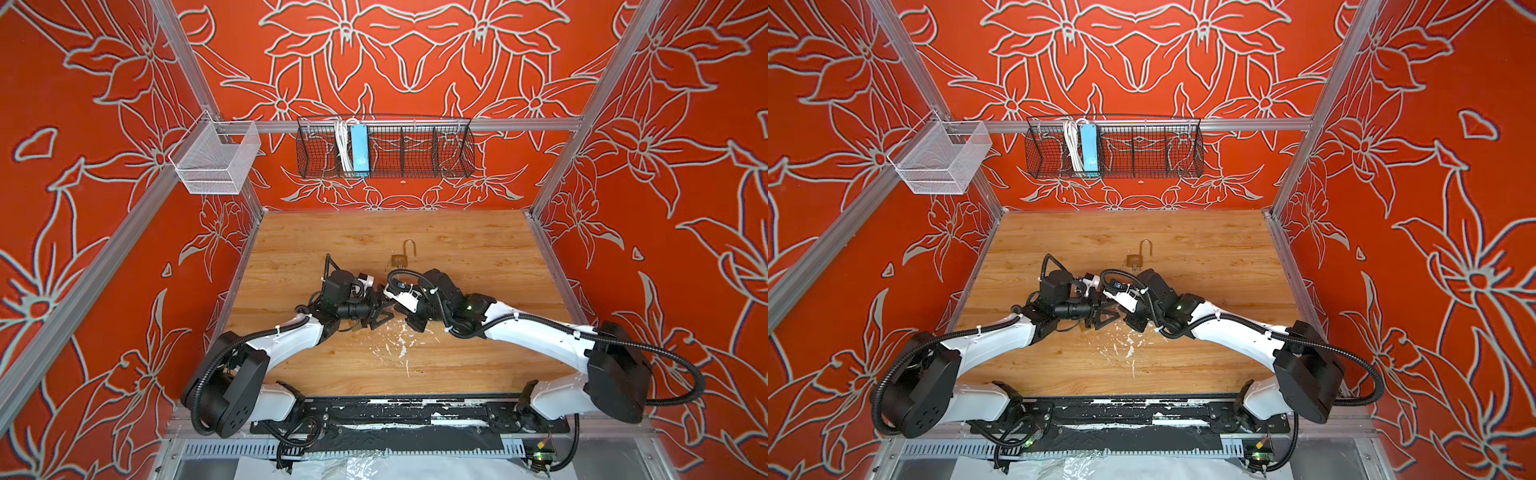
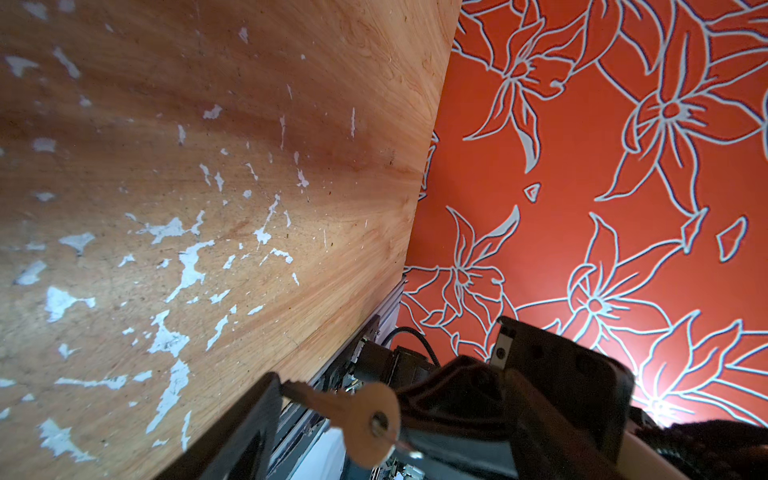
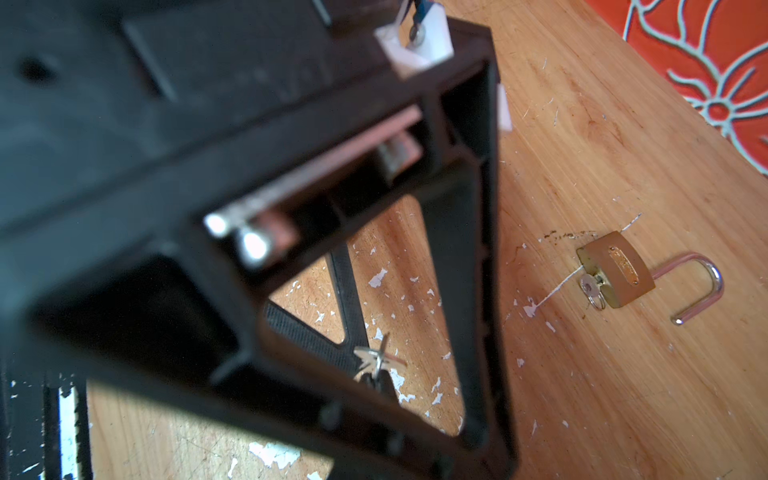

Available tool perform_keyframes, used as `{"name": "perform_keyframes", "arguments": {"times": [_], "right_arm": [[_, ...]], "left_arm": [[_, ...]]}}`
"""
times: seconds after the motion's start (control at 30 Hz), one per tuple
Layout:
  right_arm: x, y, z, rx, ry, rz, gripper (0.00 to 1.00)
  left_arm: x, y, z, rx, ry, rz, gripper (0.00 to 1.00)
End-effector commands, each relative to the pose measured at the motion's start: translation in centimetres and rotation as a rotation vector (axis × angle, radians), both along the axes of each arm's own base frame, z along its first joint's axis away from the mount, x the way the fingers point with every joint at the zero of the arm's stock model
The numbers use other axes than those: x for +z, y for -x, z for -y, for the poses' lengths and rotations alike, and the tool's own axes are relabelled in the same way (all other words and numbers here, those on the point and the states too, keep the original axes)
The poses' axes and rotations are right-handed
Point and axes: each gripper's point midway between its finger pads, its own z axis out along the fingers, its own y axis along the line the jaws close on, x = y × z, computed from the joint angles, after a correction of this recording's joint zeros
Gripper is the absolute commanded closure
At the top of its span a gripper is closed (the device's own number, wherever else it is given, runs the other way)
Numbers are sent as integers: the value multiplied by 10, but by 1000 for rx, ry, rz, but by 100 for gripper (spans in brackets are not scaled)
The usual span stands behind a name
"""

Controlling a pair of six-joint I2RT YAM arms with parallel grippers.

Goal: Unlock with the key

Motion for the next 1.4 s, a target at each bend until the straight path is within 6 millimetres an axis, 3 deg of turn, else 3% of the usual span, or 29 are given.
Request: {"name": "perform_keyframes", "arguments": {"times": [0.0,0.47,0.73,1.0,1.17,1.37], "right_arm": [[5,7,-12,57,-24,-14,100],[0,20,-16,106,-36,-49,100],[-4,14,-9,63,-1,-31,100],[-5,2,5,-22,31,15,100],[-3,6,8,-21,27,18,100],[-2,4,16,-52,28,37,100]], "left_arm": [[15,-6,4,-4,55,41,17],[10,-18,7,26,81,43,19],[6,-13,6,18,80,29,30],[-3,-8,4,-2,41,31,31],[-22,-1,-16,18,-165,44,26],[-14,6,-30,52,-212,135,22]]}}
